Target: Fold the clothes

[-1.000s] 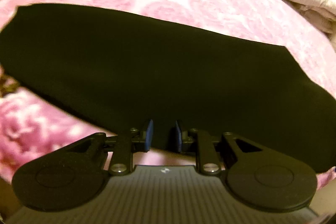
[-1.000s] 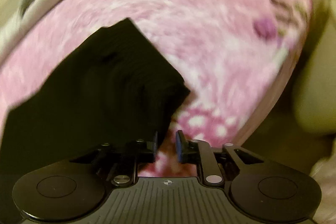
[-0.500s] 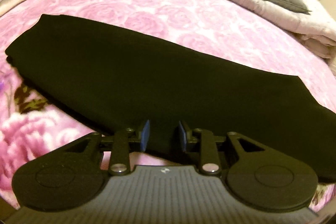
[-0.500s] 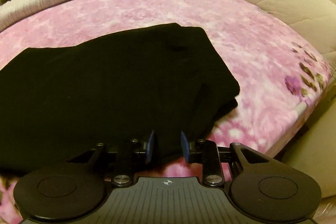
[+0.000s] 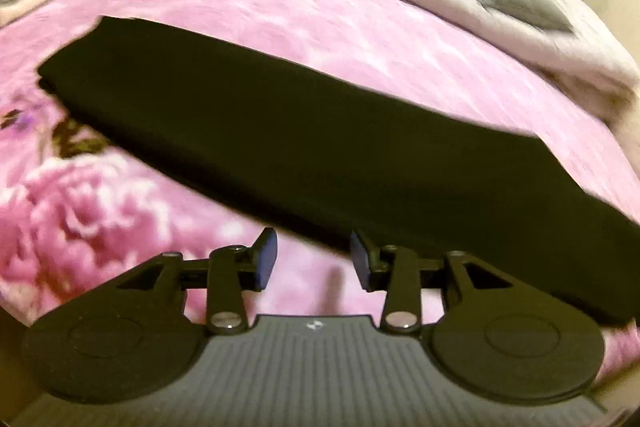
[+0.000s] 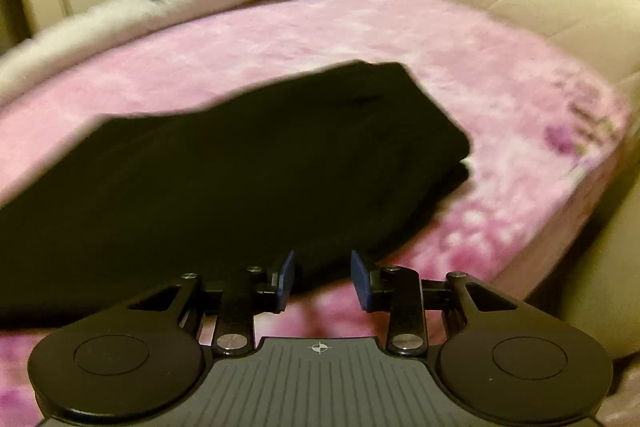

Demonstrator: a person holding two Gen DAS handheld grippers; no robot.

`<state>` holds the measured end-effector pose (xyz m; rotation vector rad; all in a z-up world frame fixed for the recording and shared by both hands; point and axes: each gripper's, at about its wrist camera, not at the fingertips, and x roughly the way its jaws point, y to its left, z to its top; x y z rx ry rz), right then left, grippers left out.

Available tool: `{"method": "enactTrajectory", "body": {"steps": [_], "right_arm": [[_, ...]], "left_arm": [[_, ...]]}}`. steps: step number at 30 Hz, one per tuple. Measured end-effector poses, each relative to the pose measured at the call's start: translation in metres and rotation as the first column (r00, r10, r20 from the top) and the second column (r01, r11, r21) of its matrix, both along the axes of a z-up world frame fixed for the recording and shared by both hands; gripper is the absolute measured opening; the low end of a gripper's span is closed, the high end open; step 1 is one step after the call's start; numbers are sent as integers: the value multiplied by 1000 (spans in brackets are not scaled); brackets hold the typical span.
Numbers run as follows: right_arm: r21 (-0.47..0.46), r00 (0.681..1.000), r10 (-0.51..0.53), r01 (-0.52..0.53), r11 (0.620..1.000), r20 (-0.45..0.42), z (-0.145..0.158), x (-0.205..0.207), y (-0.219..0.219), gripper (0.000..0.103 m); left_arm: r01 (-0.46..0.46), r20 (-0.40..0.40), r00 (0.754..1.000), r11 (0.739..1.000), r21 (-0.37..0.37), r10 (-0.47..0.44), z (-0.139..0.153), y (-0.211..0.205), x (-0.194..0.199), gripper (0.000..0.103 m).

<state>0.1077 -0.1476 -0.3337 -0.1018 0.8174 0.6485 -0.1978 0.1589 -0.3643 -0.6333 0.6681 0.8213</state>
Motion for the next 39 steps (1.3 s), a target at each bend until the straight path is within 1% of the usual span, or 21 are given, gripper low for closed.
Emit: {"method": "enactTrajectory", "body": {"steps": [1,2,4,8,12,20,28,39], "right_arm": [[33,1000,10,-10,999,-1,9,-6,-7,38],[25,1000,14,-14,1000,8,15,-11,-11,40],[-29,999,19,-18,999,40,24,-27,-16,41],[-64,992,81,-75,995,100,34,-67,-23,44],[-90,988,113,-104,991,105,31,-94,-28,47],[-59,970,196,-189,980,142,39,-131,-32,50],[-36,958,232,-230,973,166,45,-144,-32,52],[2,961,228,-231,973,158,46,-144,-33,53]], "left_arm": [[2,-1,1000,999,36,-2,7,-9,-4,38],[1,-16,1000,998,60,0,12,-19,-8,41],[1,-39,999,996,92,2,22,-37,-17,42],[14,-24,1000,992,124,-11,32,-66,-34,44],[11,-20,1000,988,152,-9,41,-87,-45,44],[17,1,1000,982,189,-17,55,-111,-61,46],[-9,12,1000,977,212,7,64,-119,-77,47],[-36,-29,999,965,261,45,69,-125,-95,47]]}}
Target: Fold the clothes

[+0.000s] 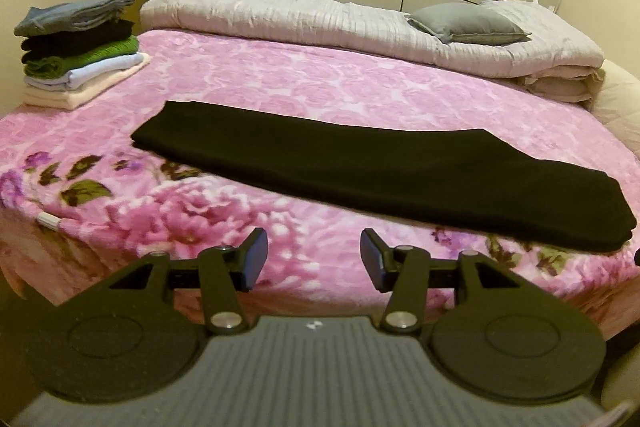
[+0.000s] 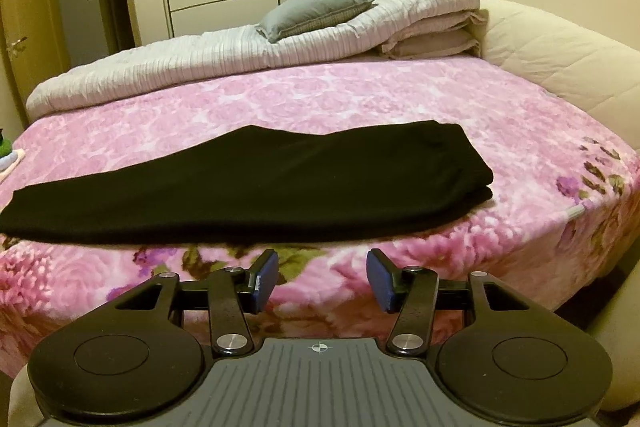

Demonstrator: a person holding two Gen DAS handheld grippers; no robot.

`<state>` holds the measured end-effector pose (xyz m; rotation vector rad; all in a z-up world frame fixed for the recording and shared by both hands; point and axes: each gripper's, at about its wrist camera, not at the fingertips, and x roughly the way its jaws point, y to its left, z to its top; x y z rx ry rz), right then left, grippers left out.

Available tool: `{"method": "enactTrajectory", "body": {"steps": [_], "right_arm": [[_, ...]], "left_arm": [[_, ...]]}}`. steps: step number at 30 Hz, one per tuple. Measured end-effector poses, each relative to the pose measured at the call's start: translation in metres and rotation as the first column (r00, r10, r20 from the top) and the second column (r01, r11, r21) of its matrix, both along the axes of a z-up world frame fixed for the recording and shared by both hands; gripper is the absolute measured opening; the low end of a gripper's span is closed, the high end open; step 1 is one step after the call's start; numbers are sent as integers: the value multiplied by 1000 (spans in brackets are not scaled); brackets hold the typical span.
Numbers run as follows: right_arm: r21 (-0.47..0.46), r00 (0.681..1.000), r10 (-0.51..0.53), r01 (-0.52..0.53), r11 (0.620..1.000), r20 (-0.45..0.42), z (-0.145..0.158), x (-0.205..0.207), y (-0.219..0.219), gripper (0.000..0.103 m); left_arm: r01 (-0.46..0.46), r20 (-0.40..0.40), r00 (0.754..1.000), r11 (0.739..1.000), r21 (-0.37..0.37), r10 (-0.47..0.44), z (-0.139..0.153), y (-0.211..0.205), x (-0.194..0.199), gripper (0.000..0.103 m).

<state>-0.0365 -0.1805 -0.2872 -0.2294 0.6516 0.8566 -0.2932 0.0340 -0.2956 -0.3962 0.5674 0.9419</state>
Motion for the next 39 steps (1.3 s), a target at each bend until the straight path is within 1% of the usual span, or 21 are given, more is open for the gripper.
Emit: {"method": "enactTrajectory", "body": {"steps": [9,18,22,26,28,30,32,33,35,37,39], "right_arm": [[0,999,40,-40,999,-9,-3,-7,9,53],[-3,999,44,-44,999,-12,-3,-3,12,53],[-11,999,27,-27,1000,-22,-7,5,15,53],[-27,999,9,-10,1000,-53,-18,20,22,53],[-19,996,-3,1,1000,-91,-28,31,25,53],[15,990,-8,10,1000,-144,-38,44,25,53],[60,981,-13,25,998,-196,-46,57,24,53],[83,975,-17,36,996,-222,-50,64,24,53],[126,961,-23,59,990,-274,-57,79,23,53],[161,945,-26,82,983,-326,-62,94,24,53],[185,925,-35,113,976,-379,-65,109,27,53]], "left_arm": [[-58,-19,998,998,25,59,5,3,-23,49],[-43,-16,999,999,10,43,4,7,-23,49],[-32,16,999,999,-41,33,-4,16,-25,50],[-39,75,996,992,-121,49,-20,33,-31,50],[-46,122,990,985,-165,66,-31,45,-36,50],[-54,178,980,975,-214,93,-42,59,-43,49],[-80,252,955,956,-281,154,-55,78,-53,49],[-93,285,940,946,-309,186,-61,87,-58,49],[-142,338,899,917,-372,277,-73,106,-68,50],[-195,361,859,883,-426,364,-83,123,-76,51],[-232,370,828,857,-459,422,-88,139,-81,52]]}}
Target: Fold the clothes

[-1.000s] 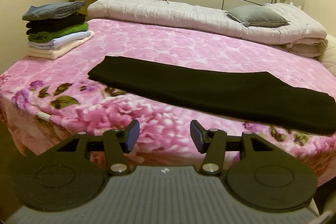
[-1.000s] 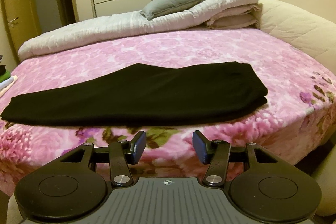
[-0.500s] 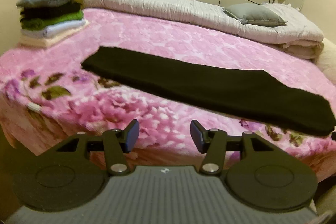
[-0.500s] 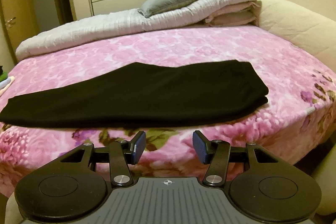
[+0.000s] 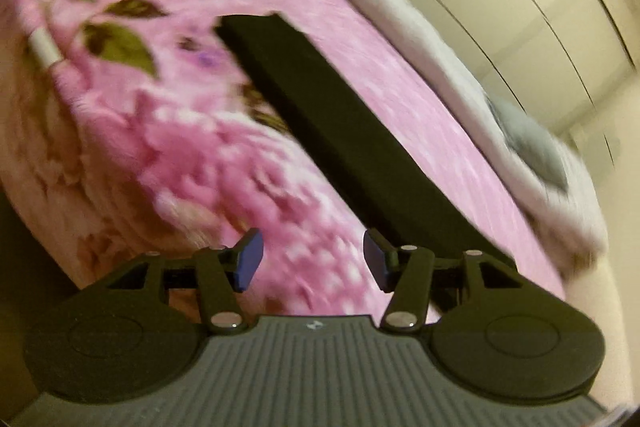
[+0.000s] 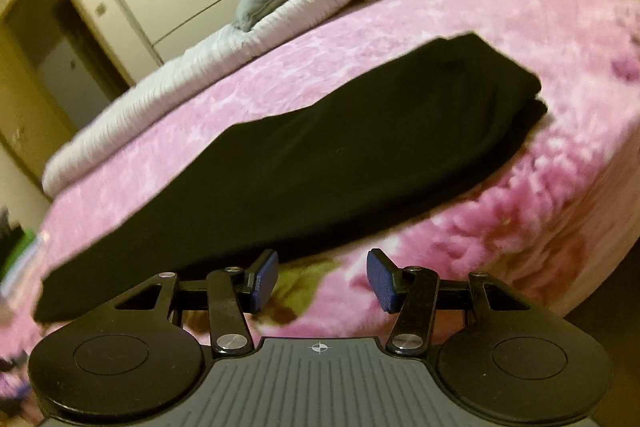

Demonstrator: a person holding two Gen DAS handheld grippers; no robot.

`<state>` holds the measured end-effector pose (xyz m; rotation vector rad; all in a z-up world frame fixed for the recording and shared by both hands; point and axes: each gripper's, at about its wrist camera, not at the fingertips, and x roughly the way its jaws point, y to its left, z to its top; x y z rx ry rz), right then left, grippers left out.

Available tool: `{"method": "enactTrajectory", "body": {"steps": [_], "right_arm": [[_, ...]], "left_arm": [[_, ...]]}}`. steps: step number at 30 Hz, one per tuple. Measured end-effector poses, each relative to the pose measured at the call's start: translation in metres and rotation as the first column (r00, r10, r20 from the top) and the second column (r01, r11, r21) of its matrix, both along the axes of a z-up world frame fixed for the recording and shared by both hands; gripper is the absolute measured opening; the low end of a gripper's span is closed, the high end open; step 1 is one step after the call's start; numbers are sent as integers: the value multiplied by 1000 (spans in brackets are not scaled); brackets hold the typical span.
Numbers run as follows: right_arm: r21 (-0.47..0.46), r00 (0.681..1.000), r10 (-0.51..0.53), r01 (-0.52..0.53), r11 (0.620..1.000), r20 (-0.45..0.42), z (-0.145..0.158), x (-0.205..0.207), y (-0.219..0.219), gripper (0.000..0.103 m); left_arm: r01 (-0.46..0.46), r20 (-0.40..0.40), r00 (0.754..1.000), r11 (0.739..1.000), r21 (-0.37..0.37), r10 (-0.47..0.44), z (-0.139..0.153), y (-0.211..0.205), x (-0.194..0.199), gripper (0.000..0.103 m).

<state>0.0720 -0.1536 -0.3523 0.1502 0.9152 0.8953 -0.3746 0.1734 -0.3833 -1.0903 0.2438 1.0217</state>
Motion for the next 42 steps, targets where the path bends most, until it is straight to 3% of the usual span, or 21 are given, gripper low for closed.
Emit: {"method": "enactTrajectory", "body": {"steps": [7,14,19,27,28,30,32,33,35,38,40,42], "right_arm": [[41,997,-52,54,998,-51,-1,39,16,53],[-5,997,-76,76,997,-6,-5,60,35,53],[-23,993,-116,116,993,-2,-9,71,39,53],[-30,989,-148,148,988,30,-7,80,46,53],[-29,989,-147,148,989,33,-7,80,46,53],[-27,989,-145,145,989,34,-8,81,45,53],[-23,989,-143,144,989,29,-9,82,42,53],[-21,989,-143,143,989,27,-9,83,41,53],[-17,990,-141,142,990,22,-10,84,38,53],[-2,987,-159,159,987,12,-10,88,27,53],[9,985,-172,172,985,4,-10,91,20,53],[23,983,-182,182,983,-1,-9,94,11,53]], "left_arm": [[-111,36,993,994,-13,111,-5,65,-6,55],[-240,124,960,967,-88,250,-23,125,-17,57],[-250,137,956,965,-72,258,-29,150,-12,59],[-226,110,969,974,24,222,-36,162,3,61],[-225,103,970,974,32,220,-36,162,4,58],[-222,74,973,974,44,218,-36,164,7,40],[-210,21,978,976,48,210,-35,167,11,13],[-206,-15,978,977,48,207,-33,169,13,12],[-159,-112,979,983,95,169,-23,170,25,8],[-2,-268,961,971,238,68,9,160,63,7],[144,-338,941,934,327,-27,34,145,95,7],[301,-408,905,863,406,-124,58,119,131,7]]}}
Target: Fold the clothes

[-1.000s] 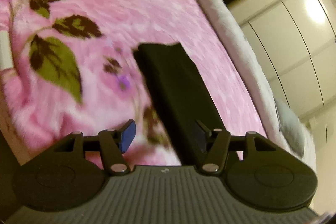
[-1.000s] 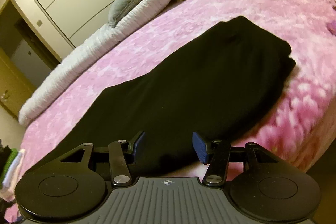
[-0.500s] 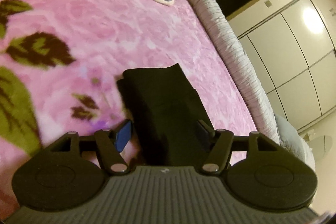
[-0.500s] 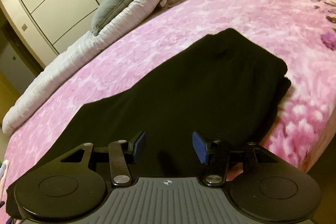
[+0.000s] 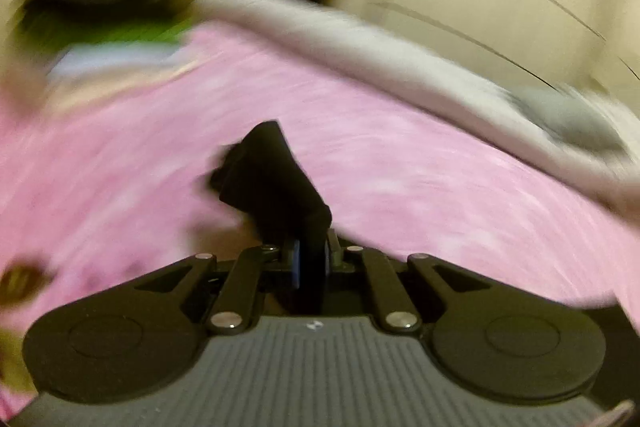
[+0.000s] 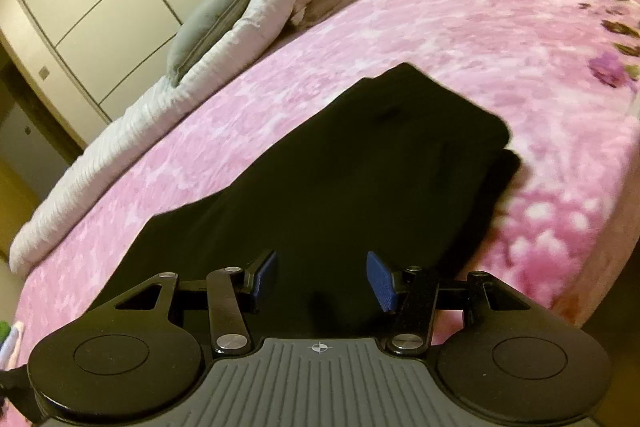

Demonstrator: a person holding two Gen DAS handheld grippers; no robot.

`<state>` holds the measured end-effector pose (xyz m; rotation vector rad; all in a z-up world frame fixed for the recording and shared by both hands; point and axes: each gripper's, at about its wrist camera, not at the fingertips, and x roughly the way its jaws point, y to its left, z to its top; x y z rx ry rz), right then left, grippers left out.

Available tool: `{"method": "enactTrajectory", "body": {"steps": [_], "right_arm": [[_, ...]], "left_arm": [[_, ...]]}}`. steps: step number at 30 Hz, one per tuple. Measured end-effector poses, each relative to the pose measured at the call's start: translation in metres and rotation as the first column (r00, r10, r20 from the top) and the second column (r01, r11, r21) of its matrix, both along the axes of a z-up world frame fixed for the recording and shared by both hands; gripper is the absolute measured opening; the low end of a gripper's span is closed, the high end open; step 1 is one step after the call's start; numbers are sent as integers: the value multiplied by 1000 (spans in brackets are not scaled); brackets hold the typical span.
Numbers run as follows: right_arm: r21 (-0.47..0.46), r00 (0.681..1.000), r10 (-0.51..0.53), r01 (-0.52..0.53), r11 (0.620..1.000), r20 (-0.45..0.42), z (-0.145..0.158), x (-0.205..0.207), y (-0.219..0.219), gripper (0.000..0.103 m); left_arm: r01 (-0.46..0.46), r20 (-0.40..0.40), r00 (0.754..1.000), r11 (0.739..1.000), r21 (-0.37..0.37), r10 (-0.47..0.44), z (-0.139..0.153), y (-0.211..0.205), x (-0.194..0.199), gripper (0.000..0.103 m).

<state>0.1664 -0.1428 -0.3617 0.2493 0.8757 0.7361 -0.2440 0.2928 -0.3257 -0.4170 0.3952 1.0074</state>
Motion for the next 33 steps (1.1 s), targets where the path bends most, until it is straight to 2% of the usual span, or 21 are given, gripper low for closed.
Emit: {"method": "enactTrajectory", "body": {"steps": [2,3,5,7,9,10,11,12,14,18,20,24,26,27,30,33], "right_arm": [[8,1000,-10,10,1000,-2,1,3,-8,53],[13,1000,-16,16,1000,-4,1,5,-12,53],[23,1000,-26,27,999,-11,1,8,-20,53],[31,999,-37,38,999,-21,0,11,-27,53],[36,999,-37,38,999,-29,0,12,-32,53],[35,999,-35,36,999,-30,0,12,-33,53],[33,999,-33,34,999,-30,0,11,-34,53],[31,999,-30,31,999,-31,1,10,-35,53],[29,1000,-24,25,999,-19,3,8,-36,53],[25,1000,12,-12,1000,-3,4,1,-25,53],[40,998,67,-66,997,-10,4,-8,-8,53],[99,980,196,-192,976,-41,2,-32,30,53],[153,957,275,-259,954,-92,-1,-44,52,53],[188,942,310,-284,940,-130,-4,-49,64,53],[297,882,387,-306,904,-269,-17,-61,96,53],[343,812,419,-289,894,-407,-33,-69,124,53]], "left_arm": [[144,-54,989,987,73,-140,12,-35,34,7],[220,-72,974,971,95,-213,14,-54,52,7],[368,-113,928,920,135,-355,18,-92,87,8],[486,-129,871,868,100,-473,5,-127,117,11],[576,-167,808,817,20,-565,-22,-155,146,15],[598,-197,784,801,-13,-589,-33,-167,157,16],[599,-241,771,800,-37,-589,-44,-177,165,17],[587,-276,771,809,-39,-573,-52,-185,167,19],[575,-259,787,818,-26,-561,-52,-189,158,24],[536,-45,840,840,-91,-541,-34,-172,116,33],[512,32,859,852,-108,-511,-23,-160,92,35],[400,103,916,904,-151,-388,-20,-129,52,35],[314,106,949,928,-202,-298,-29,-110,36,32],[293,123,955,929,-227,-271,-33,-104,29,31],[280,217,950,916,-286,-223,-41,-90,11,31],[286,281,939,907,-309,-201,-43,-84,-2,32]]}}
